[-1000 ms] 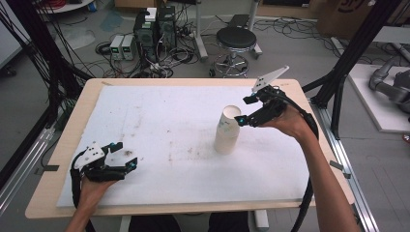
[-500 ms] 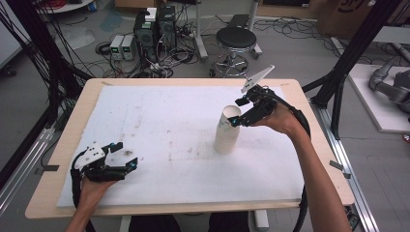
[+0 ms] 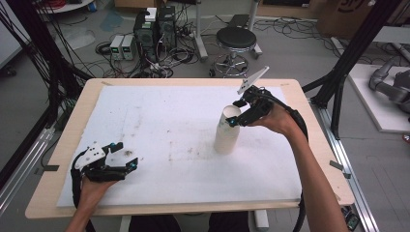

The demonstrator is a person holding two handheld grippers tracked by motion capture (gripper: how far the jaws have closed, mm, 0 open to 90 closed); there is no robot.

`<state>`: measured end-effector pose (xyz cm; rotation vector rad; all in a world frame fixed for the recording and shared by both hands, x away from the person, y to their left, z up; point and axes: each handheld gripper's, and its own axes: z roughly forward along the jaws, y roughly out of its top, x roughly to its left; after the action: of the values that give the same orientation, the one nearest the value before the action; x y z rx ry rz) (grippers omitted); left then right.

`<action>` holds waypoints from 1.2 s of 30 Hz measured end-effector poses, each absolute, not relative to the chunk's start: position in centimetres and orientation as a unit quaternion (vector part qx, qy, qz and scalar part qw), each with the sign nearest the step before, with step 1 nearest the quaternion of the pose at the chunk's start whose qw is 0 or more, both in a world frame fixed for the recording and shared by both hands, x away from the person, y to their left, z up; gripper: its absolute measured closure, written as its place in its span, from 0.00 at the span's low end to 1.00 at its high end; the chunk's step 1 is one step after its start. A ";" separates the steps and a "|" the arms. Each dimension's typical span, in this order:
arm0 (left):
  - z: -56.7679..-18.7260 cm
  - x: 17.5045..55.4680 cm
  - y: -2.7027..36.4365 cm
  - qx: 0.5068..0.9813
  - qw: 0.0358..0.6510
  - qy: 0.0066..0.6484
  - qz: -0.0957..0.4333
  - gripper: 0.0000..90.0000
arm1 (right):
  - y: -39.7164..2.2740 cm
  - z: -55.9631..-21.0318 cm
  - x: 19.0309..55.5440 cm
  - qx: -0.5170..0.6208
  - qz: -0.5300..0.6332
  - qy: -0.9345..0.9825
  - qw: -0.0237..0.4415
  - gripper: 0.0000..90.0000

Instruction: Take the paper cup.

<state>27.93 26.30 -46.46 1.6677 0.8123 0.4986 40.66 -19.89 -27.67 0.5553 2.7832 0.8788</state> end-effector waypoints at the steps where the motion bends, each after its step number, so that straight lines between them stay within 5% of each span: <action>1: -46.5 27.9 26.3 0.712 0.573 0.347 0.213 0.14 | -19.9 -27.7 40.7 0.186 0.295 0.933 0.085 0.31; 3: -46.5 27.9 26.3 0.713 0.572 0.346 0.213 0.14 | -19.9 -27.6 40.6 0.185 0.290 0.935 0.086 0.39; 23: -46.4 28.0 26.3 0.714 0.570 0.346 0.213 0.14 | -20.5 -26.7 40.1 0.182 0.313 0.927 0.098 0.41; 36: -46.4 28.0 26.3 0.714 0.570 0.347 0.213 0.14 | -21.3 -20.6 38.9 0.175 0.346 0.911 0.139 0.41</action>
<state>27.98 26.26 -46.45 1.6761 0.8155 0.4995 38.89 -21.28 -20.56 0.5068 2.6344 1.0010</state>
